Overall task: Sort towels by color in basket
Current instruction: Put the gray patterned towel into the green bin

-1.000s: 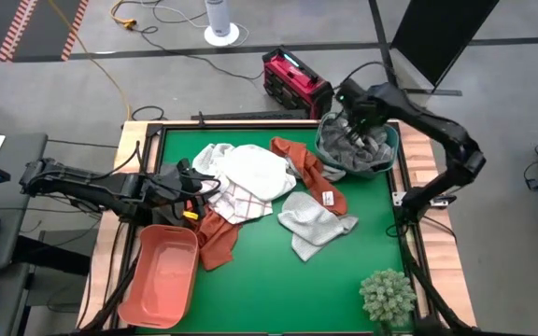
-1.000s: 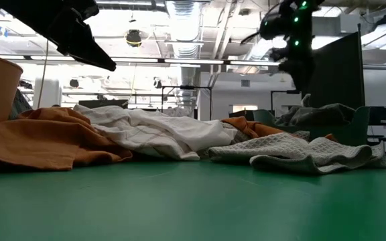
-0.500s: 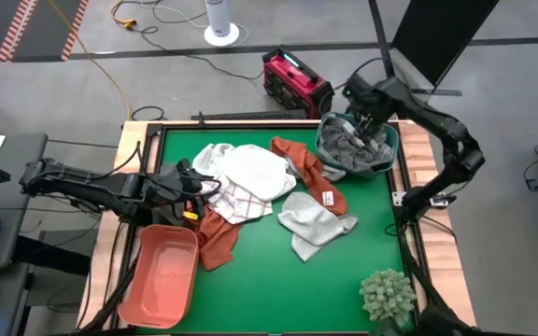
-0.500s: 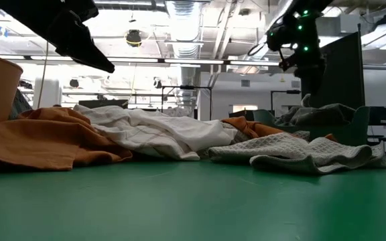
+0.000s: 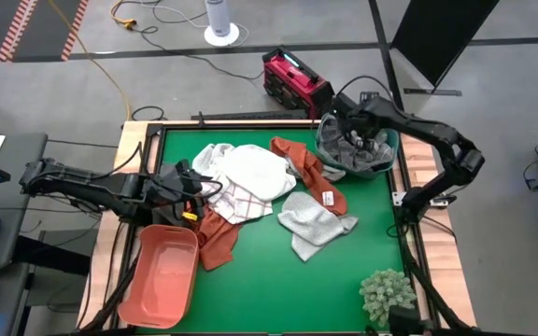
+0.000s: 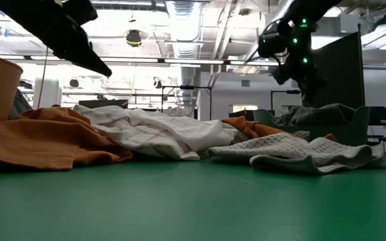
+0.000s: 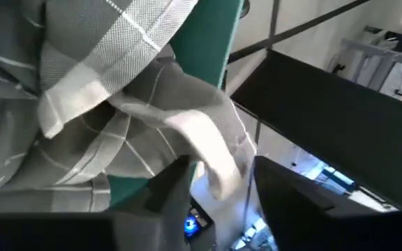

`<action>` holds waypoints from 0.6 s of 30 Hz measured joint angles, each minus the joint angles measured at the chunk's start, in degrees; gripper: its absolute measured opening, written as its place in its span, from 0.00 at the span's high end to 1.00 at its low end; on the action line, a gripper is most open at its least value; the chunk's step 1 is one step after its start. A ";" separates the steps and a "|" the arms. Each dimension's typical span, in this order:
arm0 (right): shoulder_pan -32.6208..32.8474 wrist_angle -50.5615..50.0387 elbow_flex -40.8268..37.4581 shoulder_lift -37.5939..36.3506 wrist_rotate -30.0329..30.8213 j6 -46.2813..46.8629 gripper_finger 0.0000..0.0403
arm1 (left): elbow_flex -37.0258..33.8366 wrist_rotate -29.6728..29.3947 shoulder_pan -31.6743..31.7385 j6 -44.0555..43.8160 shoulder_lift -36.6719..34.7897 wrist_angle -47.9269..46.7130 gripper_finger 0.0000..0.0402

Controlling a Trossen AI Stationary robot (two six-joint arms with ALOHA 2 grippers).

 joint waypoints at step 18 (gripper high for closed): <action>5.44 5.20 -4.99 0.47 -28.01 13.98 0.94 | 0.00 -0.04 0.00 -0.03 0.00 0.71 0.48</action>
